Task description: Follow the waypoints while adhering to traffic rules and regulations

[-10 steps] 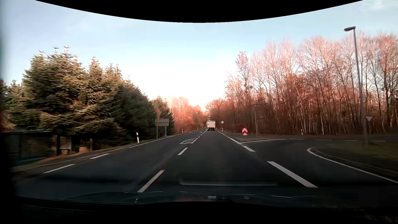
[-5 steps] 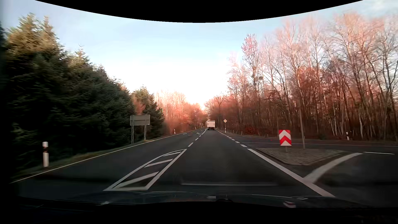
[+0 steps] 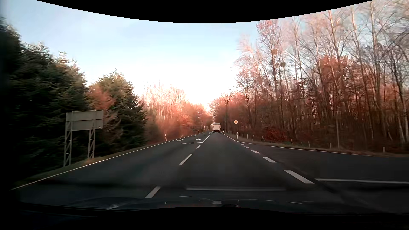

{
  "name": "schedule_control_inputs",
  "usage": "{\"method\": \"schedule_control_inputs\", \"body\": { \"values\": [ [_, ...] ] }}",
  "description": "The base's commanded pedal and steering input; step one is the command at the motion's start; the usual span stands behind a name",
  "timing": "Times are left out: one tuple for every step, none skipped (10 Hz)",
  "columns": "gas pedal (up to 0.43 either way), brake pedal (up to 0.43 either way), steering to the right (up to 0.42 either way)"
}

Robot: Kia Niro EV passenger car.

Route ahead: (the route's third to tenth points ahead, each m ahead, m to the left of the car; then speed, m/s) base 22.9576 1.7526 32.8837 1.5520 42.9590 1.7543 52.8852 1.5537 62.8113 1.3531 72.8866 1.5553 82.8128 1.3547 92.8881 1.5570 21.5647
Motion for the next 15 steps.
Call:
{"method": "schedule_control_inputs", "body": {
  "values": [
    [0.150,0.000,0.000],
    [0.150,0.000,0.000],
    [0.150,0.000,0.000],
    [0.150,0.000,-0.001],
    [0.150,0.000,-0.002],
    [0.150,0.000,-0.002],
    [0.150,0.000,-0.002],
    [0.157,0.000,-0.003],
    [0.157,0.000,-0.003],
    [0.169,0.000,-0.003],
    [0.169,0.000,-0.002],
    [0.177,0.000,-0.001],
    [0.177,0.000,-0.001],
    [0.169,0.000,-0.001],
    [0.169,0.000,-0.001]
  ]
}}
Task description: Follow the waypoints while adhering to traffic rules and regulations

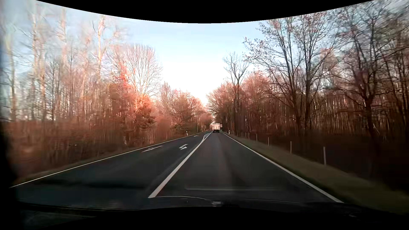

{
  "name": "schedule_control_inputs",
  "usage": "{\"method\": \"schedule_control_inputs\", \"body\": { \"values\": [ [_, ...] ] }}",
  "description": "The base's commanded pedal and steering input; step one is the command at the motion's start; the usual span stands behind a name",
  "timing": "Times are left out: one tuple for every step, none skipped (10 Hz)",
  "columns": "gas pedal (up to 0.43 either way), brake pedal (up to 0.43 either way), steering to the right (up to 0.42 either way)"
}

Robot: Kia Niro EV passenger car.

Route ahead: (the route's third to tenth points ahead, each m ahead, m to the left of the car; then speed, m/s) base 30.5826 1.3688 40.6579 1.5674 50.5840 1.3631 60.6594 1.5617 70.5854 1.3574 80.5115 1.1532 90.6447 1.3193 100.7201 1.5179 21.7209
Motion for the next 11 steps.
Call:
{"method": "schedule_control_inputs", "body": {
  "values": [
    [0.169,0.000,-0.001],
    [0.169,0.000,-0.001],
    [0.169,0.000,-0.001],
    [0.169,0.000,-0.001],
    [0.169,0.000,-0.001],
    [0.169,0.000,-0.001],
    [0.169,0.000,-0.001],
    [0.169,0.000,-0.001],
    [0.169,0.000,-0.001],
    [0.169,0.000,-0.001],
    [0.169,0.000,-0.001]
  ]
}}
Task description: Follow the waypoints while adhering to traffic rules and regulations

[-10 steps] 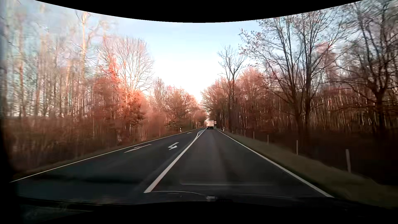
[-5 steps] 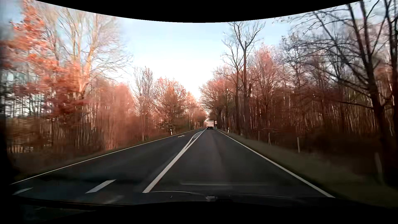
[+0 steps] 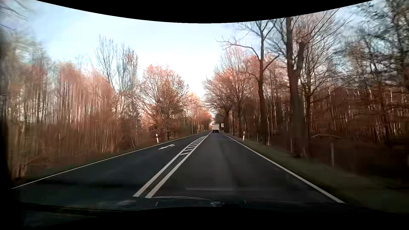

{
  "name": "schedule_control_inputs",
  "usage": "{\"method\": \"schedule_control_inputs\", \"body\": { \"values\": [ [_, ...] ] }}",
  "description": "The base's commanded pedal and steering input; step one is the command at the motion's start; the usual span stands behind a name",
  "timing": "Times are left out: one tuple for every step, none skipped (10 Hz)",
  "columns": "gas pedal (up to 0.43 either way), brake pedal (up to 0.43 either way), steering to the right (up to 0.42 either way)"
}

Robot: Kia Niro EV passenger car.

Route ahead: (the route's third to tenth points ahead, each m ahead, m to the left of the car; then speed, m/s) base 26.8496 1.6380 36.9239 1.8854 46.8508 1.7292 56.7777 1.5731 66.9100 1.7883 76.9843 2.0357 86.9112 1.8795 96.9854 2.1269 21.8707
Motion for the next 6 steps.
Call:
{"method": "schedule_control_inputs", "body": {
  "values": [
    [0.169,0.000,-0.001],
    [0.169,0.000,-0.001],
    [0.169,0.000,-0.001],
    [0.169,0.000,-0.001],
    [0.169,0.000,-0.001],
    [0.177,0.000,-0.001]
  ]
}}
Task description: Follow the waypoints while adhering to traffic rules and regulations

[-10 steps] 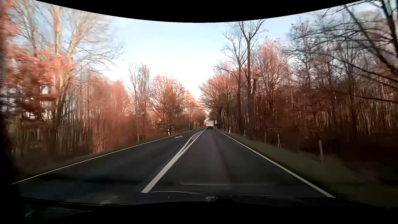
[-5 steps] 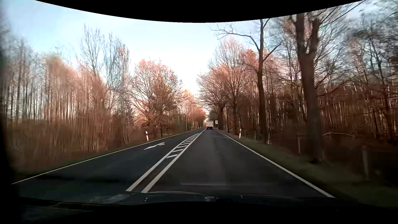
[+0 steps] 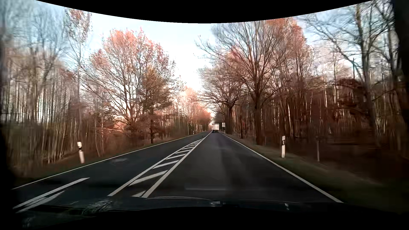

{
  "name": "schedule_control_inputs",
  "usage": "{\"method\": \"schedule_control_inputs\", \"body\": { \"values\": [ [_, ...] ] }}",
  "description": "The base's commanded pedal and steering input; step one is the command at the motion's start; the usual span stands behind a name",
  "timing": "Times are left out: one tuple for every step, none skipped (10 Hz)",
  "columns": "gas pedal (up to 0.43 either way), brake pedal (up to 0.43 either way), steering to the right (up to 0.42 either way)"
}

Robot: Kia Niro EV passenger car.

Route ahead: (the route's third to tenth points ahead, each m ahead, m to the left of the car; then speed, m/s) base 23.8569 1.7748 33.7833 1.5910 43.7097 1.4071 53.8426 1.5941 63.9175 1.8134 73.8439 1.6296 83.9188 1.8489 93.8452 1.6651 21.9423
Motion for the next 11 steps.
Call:
{"method": "schedule_control_inputs", "body": {
  "values": [
    [0.189,0.000,-0.001],
    [0.197,0.000,-0.001],
    [0.220,0.000,-0.001],
    [0.228,0.000,-0.001],
    [0.228,0.000,-0.001],
    [0.240,0.000,-0.001],
    [0.248,0.000,-0.001],
    [0.248,0.000,-0.002],
    [0.248,0.000,-0.002],
    [0.248,0.000,-0.002],
    [0.248,0.000,-0.002]
  ]
}}
